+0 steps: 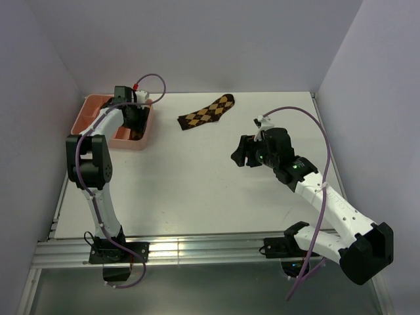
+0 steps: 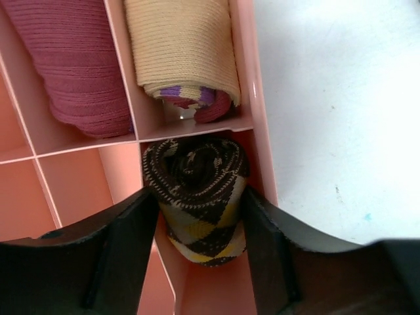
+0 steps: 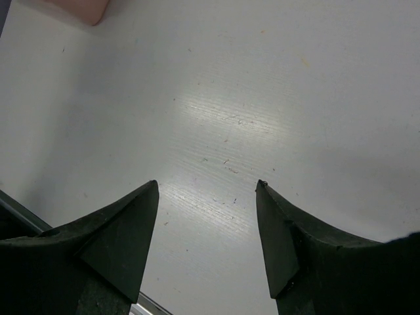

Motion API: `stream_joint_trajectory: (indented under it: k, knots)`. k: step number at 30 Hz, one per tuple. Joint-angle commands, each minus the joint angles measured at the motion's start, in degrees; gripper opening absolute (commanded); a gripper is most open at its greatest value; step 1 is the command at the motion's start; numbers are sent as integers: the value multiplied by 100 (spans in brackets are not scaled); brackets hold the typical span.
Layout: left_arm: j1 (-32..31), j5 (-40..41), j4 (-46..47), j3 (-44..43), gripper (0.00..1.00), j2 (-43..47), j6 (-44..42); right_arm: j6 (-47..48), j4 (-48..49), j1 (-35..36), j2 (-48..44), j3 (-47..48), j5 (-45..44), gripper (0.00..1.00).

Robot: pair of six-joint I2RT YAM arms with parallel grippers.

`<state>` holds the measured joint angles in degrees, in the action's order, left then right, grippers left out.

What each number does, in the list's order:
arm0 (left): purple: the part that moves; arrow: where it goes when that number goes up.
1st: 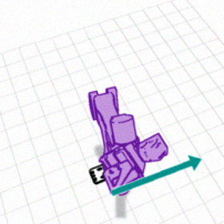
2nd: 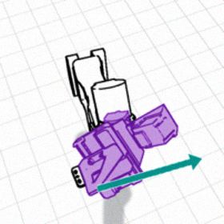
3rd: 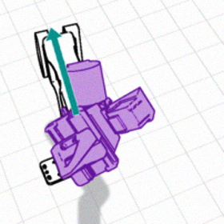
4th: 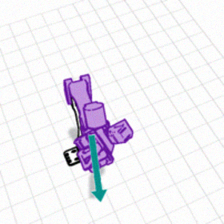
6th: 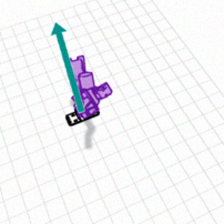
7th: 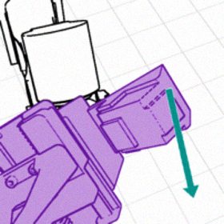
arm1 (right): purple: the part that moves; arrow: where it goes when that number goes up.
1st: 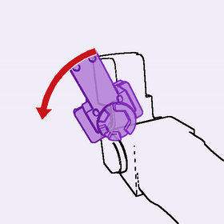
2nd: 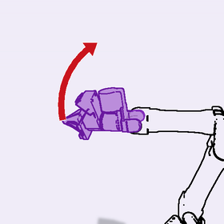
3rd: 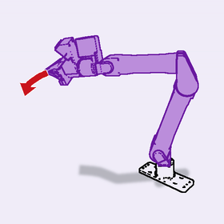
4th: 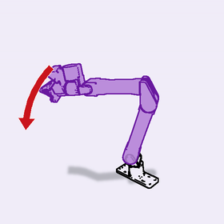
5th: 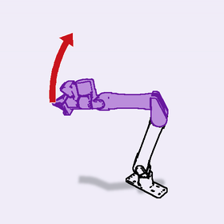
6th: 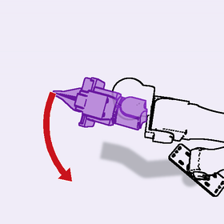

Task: Roll the socks
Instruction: Place the sock in the storage box, then move the sock to the center of the board.

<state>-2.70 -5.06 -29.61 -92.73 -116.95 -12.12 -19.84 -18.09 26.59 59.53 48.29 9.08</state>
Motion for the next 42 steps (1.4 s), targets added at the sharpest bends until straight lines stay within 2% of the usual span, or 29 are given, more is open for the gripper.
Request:
stream_joint_trajectory:
  k: [1,11,16,23,24,26,27,32,42]
  knots:
    - [-3,93,-326,-245,66,119,174,59,104,-40,50,66,50,68]
    - [-3,93,-186,-114,70,541,544,59,69,-40,85,110,155,68]
    - [6,111,534,184,66,1050,948,41,60,-40,59,119,147,68]
    - [6,181,1307,448,48,1095,1572,-20,121,-40,68,84,226,67]
    - [6,155,1378,483,41,1078,1642,-38,104,-40,76,84,217,67]
    - [6,128,1518,545,37,990,1695,-29,86,-40,68,93,217,67]
    - [6,137,1519,537,31,946,1730,-20,86,-40,59,84,217,67]
    - [6,15,1536,615,14,656,1766,-38,77,-40,50,40,164,67]
    - [6,31,1431,879,10,120,1774,-117,182,-40,138,-48,208,67]
